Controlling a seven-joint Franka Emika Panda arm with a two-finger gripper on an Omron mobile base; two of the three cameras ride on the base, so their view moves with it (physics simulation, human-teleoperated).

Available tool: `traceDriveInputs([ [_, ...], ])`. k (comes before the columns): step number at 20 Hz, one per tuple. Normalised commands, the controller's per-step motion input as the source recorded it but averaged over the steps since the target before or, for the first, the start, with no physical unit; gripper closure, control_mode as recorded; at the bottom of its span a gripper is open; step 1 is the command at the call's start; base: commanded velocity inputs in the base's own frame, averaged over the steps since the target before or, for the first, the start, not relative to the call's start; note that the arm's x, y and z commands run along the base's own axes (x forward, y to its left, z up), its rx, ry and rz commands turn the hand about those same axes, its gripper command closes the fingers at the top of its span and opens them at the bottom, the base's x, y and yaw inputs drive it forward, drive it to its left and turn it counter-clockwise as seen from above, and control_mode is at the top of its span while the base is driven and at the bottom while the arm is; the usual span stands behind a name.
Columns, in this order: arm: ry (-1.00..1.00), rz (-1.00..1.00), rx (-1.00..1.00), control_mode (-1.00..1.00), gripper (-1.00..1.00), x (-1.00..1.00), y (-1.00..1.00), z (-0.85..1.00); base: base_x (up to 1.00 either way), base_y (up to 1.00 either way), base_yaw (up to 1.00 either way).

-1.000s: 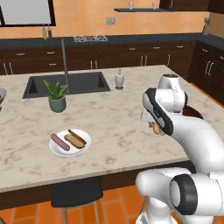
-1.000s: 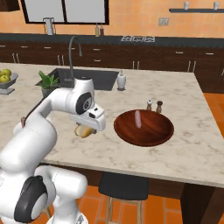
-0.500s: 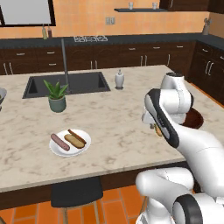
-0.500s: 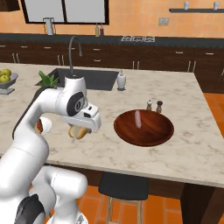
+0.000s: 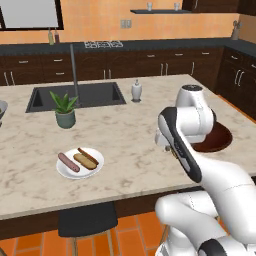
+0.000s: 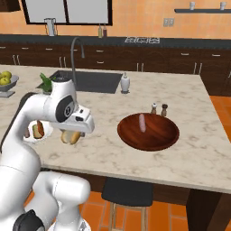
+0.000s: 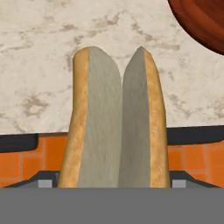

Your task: Place one bun and one sausage from the bowl on each plate.

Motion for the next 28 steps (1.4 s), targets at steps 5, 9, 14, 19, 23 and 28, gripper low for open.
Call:
traceDriveInputs([
  [5, -0.02, 0.0, 0.0, 1.0, 1.0, -0.12, 0.04, 0.0, -0.22, 0.0, 0.0],
  [9, 0.0, 0.0, 0.0, 1.0, 1.0, 0.0, 0.0, 0.0, -0.62, 0.77, 0.0],
  [14, 0.0, 0.0, 0.0, 1.0, 1.0, 0.0, 0.0, 0.0, -0.01, 1.0, 0.0],
  [19, 0.0, 0.0, 0.0, 1.0, 1.0, 0.0, 0.0, 0.0, 0.06, 1.0, 0.0],
  [23, 0.0, 0.0, 0.0, 1.0, 1.0, 0.0, 0.0, 0.0, 0.18, 1.0, 0.0],
  [28, 0.0, 0.0, 0.0, 1.0, 1.0, 0.0, 0.0, 0.0, 0.24, 1.0, 0.0],
])
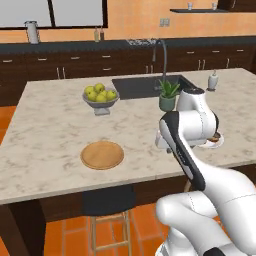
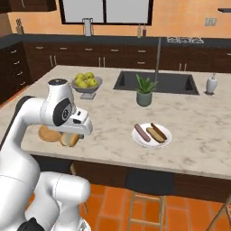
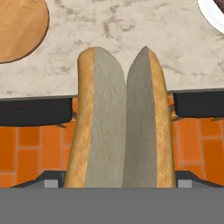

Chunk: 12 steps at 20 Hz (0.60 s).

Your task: Place one bun and one sausage from the bowl on each plate.

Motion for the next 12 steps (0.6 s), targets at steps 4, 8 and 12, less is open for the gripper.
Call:
traceDriveInputs([
  [4, 0.0, 0.0, 0.0, 1.0, 1.0, 0.0, 0.0, 0.0, 0.27, 0.97, 0.0],
  [8, 0.0, 0.0, 0.0, 1.0, 1.0, 0.0, 0.0, 0.0, 0.33, 0.75, 0.0],
  [12, 0.0, 0.0, 0.0, 1.0, 1.0, 0.0, 0.0, 0.0, 0.4, 0.08, 0.02],
])
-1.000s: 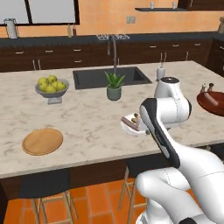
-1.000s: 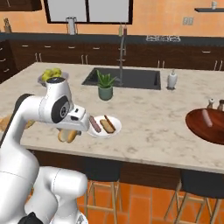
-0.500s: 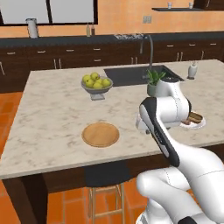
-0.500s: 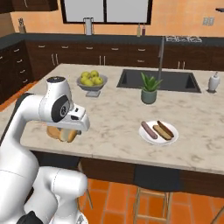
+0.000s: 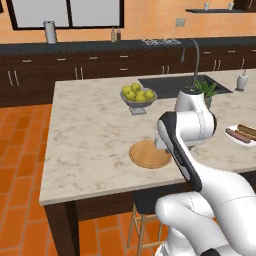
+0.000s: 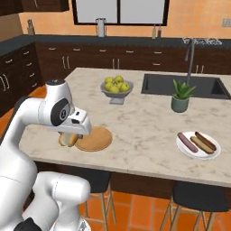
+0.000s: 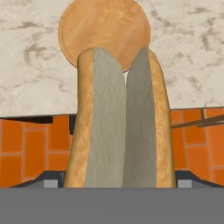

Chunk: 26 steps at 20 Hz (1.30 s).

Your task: Place one bun and one sausage from the bowl on each plate.

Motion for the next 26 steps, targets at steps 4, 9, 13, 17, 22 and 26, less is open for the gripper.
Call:
traceDriveInputs([
  [4, 0.0, 0.0, 0.0, 1.0, 1.0, 0.0, 0.0, 0.0, 0.58, 0.0, 0.02],
  [9, 0.0, 0.01, 0.0, -1.0, 1.0, 0.28, 0.0, 0.0, 0.28, 0.0, 0.01],
  [13, 0.0, 0.0, 0.0, -1.0, 1.0, 0.99, 0.0, -0.02, 0.0, 0.0, 0.0],
  [17, 0.0, 0.01, 0.0, -1.0, 1.0, 0.87, 0.0, -0.23, 0.0, 0.0, 0.0],
  [22, -0.07, 0.04, 0.0, -1.0, 1.0, 0.21, 0.0, -0.66, 0.0, 0.0, 0.0],
  [26, -0.07, 0.01, 0.02, -1.0, 1.0, 0.08, -0.01, -0.49, 0.0, 0.0, 0.0],
])
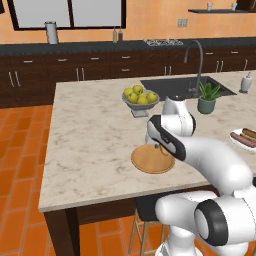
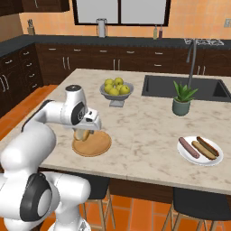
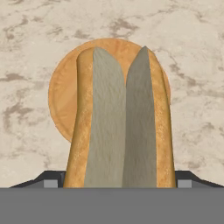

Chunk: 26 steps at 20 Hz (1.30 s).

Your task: Place one bun and one sausage from the bowl on each plate.

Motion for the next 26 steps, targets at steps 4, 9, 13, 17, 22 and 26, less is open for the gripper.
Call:
traceDriveInputs([
  [4, -0.08, 0.03, 0.06, -1.0, 1.0, 0.29, -0.13, -0.47, 0.0, 0.0, 0.0],
  [9, 0.0, 0.0, 0.04, -1.0, 1.0, 0.44, -0.03, -0.32, 0.0, 0.0, 0.0],
  [13, 0.01, 0.0, 0.0, -1.0, 1.0, 0.11, -0.15, -0.18, 0.0, 0.0, 0.0],
  [17, 0.0, 0.0, 0.0, -1.0, 1.0, 0.05, -0.21, -0.3, 0.0, 0.0, 0.0],
  [22, 0.0, 0.0, 0.0, -1.0, 1.0, 0.0, -0.07, -0.18, 0.0, 0.0, 0.0],
  [26, 0.0, 0.0, 0.0, -1.0, 1.0, 0.0, 0.0, 0.0, 0.0, 0.0, 0.0],
])
